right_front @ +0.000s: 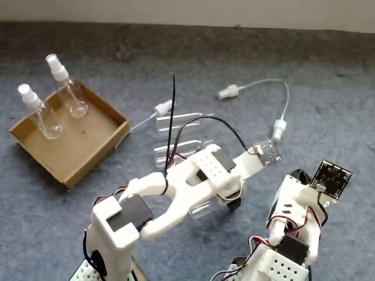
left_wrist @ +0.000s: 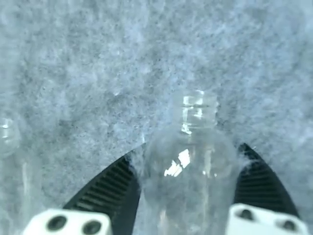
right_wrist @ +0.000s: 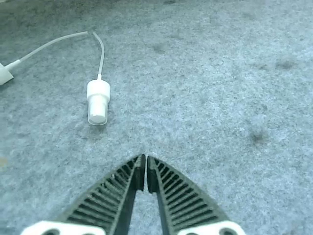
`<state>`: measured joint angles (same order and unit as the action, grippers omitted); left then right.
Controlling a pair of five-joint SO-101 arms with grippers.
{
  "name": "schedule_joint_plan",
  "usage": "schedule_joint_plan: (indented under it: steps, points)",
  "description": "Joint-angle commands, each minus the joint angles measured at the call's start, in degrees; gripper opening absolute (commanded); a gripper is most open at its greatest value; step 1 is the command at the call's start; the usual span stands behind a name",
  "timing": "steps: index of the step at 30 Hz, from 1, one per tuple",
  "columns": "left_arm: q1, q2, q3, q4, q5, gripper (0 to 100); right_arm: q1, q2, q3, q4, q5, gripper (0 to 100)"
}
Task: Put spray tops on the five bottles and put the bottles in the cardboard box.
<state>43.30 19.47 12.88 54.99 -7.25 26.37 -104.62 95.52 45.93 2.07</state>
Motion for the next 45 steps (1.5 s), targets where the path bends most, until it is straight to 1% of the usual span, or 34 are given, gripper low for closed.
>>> schedule_joint_plan:
  steps: [1, 6, 11, 16, 22, 28, 34, 37, 39, 42, 45]
  points:
    - [0.5, -0.3, -2.4, -0.9, 0.7, 15, -0.5, -0.7, 1.1, -2.3, 0.4, 0.6]
    - [0.2, -1.1, -2.5, -0.8, 0.7, 15, -0.5, -0.7, 1.1, -2.3, 0.4, 0.6]
    - [0.2, -9.5, -1.6, -0.6, 0.7, 15, -0.5, -0.7, 1.1, -2.3, 0.4, 0.6]
    - [-0.7, -20.4, 2.9, -0.5, 0.7, 15, -0.5, -0.7, 1.1, -2.3, 0.4, 0.6]
    - [-4.5, -34.6, 9.3, -0.6, 0.5, 15, -0.5, -0.7, 1.1, -2.3, 0.4, 0.6]
    - [-8.2, -52.0, 19.3, -0.6, 0.4, 15, -0.6, -0.7, 1.1, -2.3, 0.4, 0.6]
    - [-9.5, -69.1, 28.2, -0.7, 0.7, 15, -0.6, -0.7, 1.1, -2.3, 0.4, 0.6]
    - [-11.6, -76.5, 32.0, -0.8, 0.7, 15, -0.6, -0.7, 1.1, -2.3, 0.4, 0.6]
    - [-13.5, -81.0, 34.7, -2.1, 0.7, 15, -0.6, -0.7, 1.2, -2.3, 0.4, 0.6]
    - [-16.2, -87.2, 39.5, -6.4, 1.1, 15, -1.1, -0.7, 1.2, -2.3, 0.4, 0.6]
    - [-19.1, -91.7, 43.0, -10.5, 6.9, 15, -4.9, -0.7, 1.2, -2.3, 0.4, 0.6]
